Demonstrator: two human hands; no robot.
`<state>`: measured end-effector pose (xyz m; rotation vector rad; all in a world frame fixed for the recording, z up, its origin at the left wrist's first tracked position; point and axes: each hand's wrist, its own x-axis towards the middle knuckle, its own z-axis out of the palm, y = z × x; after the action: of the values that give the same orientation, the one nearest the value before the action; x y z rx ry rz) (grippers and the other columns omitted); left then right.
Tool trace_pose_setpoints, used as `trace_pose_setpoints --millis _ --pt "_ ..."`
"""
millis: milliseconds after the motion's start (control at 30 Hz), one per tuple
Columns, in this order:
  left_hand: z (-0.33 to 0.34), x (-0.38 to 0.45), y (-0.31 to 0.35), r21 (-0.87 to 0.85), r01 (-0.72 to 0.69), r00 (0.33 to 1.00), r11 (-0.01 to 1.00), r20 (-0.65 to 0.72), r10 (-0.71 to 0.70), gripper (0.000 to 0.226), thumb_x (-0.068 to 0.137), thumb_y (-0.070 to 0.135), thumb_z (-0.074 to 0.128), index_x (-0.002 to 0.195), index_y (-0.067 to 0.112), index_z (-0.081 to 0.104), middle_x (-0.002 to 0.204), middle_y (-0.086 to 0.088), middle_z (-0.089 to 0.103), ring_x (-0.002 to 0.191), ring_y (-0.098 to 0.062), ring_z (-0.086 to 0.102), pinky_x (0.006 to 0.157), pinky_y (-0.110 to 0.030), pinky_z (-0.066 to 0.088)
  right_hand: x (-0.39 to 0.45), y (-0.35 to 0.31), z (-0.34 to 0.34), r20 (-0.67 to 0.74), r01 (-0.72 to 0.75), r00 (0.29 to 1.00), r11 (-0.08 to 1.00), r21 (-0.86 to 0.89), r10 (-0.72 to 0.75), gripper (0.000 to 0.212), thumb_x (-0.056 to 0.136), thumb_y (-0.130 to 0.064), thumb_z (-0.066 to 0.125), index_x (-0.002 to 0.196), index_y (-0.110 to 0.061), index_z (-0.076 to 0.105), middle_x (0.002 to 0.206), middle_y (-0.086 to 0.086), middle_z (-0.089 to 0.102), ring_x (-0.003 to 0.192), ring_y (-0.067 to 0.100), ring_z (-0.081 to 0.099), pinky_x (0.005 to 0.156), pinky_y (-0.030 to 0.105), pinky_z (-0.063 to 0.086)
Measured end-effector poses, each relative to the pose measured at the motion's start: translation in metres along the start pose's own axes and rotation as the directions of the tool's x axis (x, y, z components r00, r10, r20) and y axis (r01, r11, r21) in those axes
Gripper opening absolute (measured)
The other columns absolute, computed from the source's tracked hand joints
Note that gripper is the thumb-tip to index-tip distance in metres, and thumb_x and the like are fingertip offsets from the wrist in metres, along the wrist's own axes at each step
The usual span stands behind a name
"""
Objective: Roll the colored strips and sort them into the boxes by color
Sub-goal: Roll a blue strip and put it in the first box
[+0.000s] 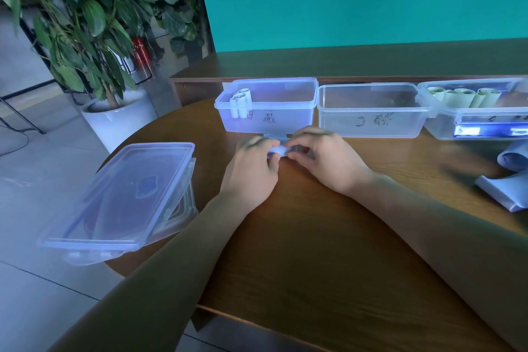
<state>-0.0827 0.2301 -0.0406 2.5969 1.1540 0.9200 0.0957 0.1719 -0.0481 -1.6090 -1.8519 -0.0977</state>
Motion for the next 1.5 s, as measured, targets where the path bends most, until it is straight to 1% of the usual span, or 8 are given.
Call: trace_pose_setpoints --millis 200,500,600,767,1100,1333,1400,1500 --pt "0.002 0.001 0.002 0.014 -0.065 0.992 0.998 -0.107 0.066 0.024 0.094 0.017 0.062 0.117 0.013 0.069 0.113 -0.002 0.066 0.113 -0.020 0.054 0.087 -0.034 0.050 0.005 0.004 0.001 0.037 -0.005 0.999 1.000 0.017 0.005 0.025 0.099 -0.026 0.062 0.123 -0.022 0.069 0.113 -0.010 0.063 0.095 0.008 0.056 0.084 0.041 0.054" --pt "0.006 0.009 -0.004 0.015 -0.020 0.999 1.000 -0.028 0.021 0.034 0.097 0.019 0.059 0.131 0.016 0.062 0.127 0.000 0.063 0.122 -0.022 0.049 0.096 -0.032 0.043 0.015 0.006 0.005 0.012 -0.004 1.000 1.000 0.006 0.004 0.023 0.098 -0.021 0.066 0.120 -0.018 0.071 0.113 -0.004 0.066 0.098 0.016 0.062 0.086 0.041 0.055" --pt "0.008 0.013 -0.006 0.001 -0.001 1.000 1.000 -0.014 0.001 0.037 0.097 0.021 0.061 0.133 0.019 0.060 0.126 0.001 0.063 0.121 -0.021 0.050 0.096 -0.033 0.045 0.019 0.008 0.006 0.032 -0.050 0.998 0.999 0.019 0.050 0.026 0.096 -0.024 0.068 0.121 -0.021 0.070 0.114 -0.005 0.065 0.097 0.016 0.062 0.087 0.042 0.055" --pt "0.013 0.022 -0.012 -0.053 0.041 0.999 0.998 -0.023 -0.042 0.031 0.095 0.020 0.066 0.125 0.017 0.063 0.113 -0.002 0.062 0.105 -0.018 0.054 0.088 -0.028 0.045 0.025 0.009 0.008 0.061 -0.108 0.992 0.994 0.033 0.106 0.025 0.096 -0.026 0.069 0.121 -0.025 0.069 0.117 -0.006 0.065 0.095 0.015 0.059 0.087 0.041 0.053" --pt "0.012 0.028 -0.013 -0.094 0.118 0.993 0.988 -0.014 -0.120 0.026 0.094 0.013 0.067 0.120 0.018 0.066 0.113 -0.001 0.063 0.093 -0.013 0.056 0.080 -0.021 0.040 0.027 0.004 0.006 0.082 -0.105 0.991 0.994 0.006 0.104 0.020 0.097 -0.019 0.066 0.117 -0.021 0.070 0.111 0.000 0.064 0.099 0.019 0.060 0.088 0.037 0.051" --pt "0.001 0.005 0.001 -0.132 0.059 0.998 0.989 0.009 -0.059 0.021 0.094 0.014 0.067 0.114 0.017 0.063 0.110 0.000 0.063 0.095 -0.017 0.059 0.086 -0.031 0.050 -0.001 -0.008 -0.007 0.068 -0.104 0.993 0.994 0.042 0.101 0.019 0.096 -0.020 0.068 0.115 -0.020 0.070 0.107 0.000 0.065 0.096 0.018 0.061 0.087 0.040 0.052" --pt "-0.004 -0.006 0.004 -0.129 0.034 0.999 0.991 0.022 -0.031 0.019 0.095 0.014 0.065 0.114 0.017 0.063 0.109 0.001 0.062 0.095 -0.016 0.057 0.087 -0.030 0.049 -0.012 -0.014 -0.012 0.076 -0.115 0.991 0.991 0.068 0.109 0.017 0.096 -0.021 0.069 0.112 -0.022 0.070 0.105 -0.002 0.066 0.093 0.015 0.061 0.087 0.036 0.051" --pt "-0.009 -0.023 0.007 -0.111 0.006 0.999 0.994 0.052 -0.001 0.019 0.097 0.017 0.060 0.115 0.020 0.061 0.110 0.002 0.059 0.095 -0.013 0.053 0.086 -0.026 0.043 -0.030 -0.023 -0.021 0.081 -0.143 0.988 0.982 0.126 0.134 0.014 0.096 -0.026 0.070 0.109 -0.026 0.066 0.098 -0.016 0.065 0.086 0.000 0.060 0.081 0.019 0.047"
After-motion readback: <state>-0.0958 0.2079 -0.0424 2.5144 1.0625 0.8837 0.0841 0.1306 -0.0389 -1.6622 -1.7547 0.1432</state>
